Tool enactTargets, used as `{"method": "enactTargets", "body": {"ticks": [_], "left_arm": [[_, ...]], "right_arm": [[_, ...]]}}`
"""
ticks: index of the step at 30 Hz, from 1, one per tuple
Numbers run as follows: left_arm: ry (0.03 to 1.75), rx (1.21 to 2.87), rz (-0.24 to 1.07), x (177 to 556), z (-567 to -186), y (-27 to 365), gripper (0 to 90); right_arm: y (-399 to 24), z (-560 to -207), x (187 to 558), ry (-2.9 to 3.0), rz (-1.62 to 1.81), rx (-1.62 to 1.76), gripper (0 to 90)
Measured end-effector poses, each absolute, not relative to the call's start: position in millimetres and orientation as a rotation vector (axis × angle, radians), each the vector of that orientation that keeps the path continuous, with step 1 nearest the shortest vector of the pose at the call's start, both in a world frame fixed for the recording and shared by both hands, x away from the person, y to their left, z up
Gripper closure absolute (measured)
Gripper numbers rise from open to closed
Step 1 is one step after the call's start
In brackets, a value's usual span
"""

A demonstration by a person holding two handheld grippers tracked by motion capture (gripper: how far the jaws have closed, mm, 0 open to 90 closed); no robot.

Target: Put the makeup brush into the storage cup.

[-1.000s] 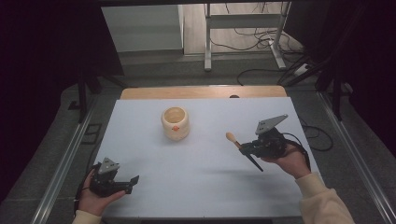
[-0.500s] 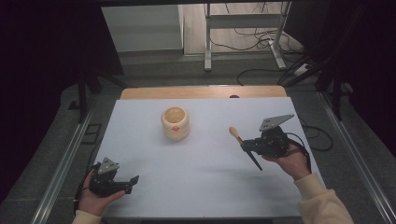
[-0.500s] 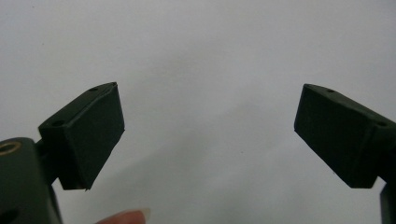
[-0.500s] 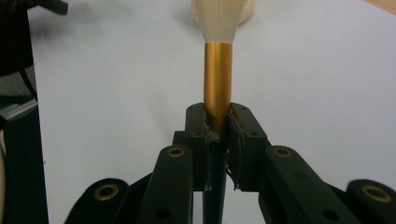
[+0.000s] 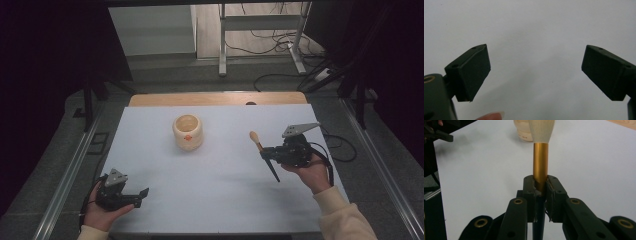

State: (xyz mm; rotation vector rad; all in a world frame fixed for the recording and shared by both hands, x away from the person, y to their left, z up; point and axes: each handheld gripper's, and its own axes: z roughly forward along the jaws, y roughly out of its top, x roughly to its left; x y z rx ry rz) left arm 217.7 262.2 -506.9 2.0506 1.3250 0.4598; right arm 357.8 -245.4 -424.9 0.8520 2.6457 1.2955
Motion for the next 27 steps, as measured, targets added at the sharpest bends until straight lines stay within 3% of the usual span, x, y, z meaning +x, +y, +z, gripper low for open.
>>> {"method": "enactTargets", "body": {"ticks": [27], "left_arm": [[1.268, 1.97, 0.486, 215, -497, 253, 9.5]], "right_arm": [[-233, -417, 349, 2.548, 1.481, 0.848, 79.2]]}}
